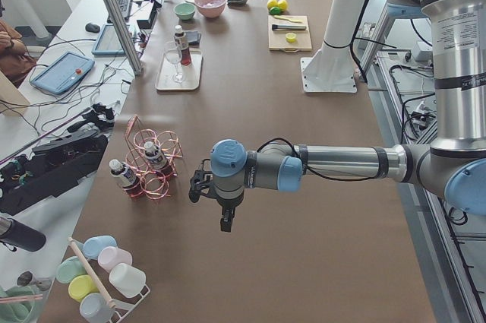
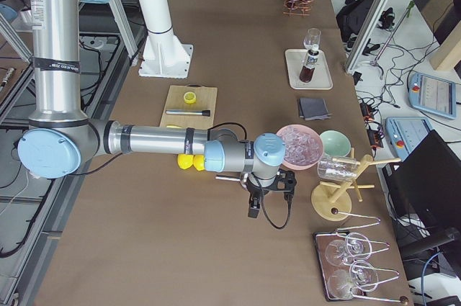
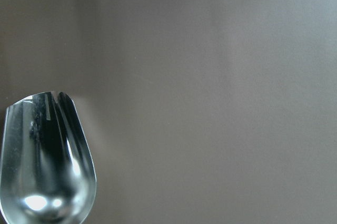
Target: Take tea from basket to plate
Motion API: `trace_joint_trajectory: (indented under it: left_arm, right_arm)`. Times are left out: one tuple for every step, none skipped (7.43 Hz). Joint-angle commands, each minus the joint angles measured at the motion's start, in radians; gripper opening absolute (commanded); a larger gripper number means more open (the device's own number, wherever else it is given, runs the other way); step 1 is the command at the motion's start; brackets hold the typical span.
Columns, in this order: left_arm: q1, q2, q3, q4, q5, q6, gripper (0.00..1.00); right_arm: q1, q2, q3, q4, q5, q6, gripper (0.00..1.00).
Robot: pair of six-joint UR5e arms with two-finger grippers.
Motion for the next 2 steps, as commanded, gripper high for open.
trace_joint_trajectory:
  left_arm:
    - [-0.001,0.001,0.002,0.000,-0.003,0.013,0.98]
    - [-0.001,0.001,0.002,0.000,-0.003,0.010,0.98]
  right_arm:
    - [0.000,0.001,0.000,0.000,-0.001,-0.003,1.00]
    - [0.000,0.001,0.000,0.000,-0.001,0.000,1.00]
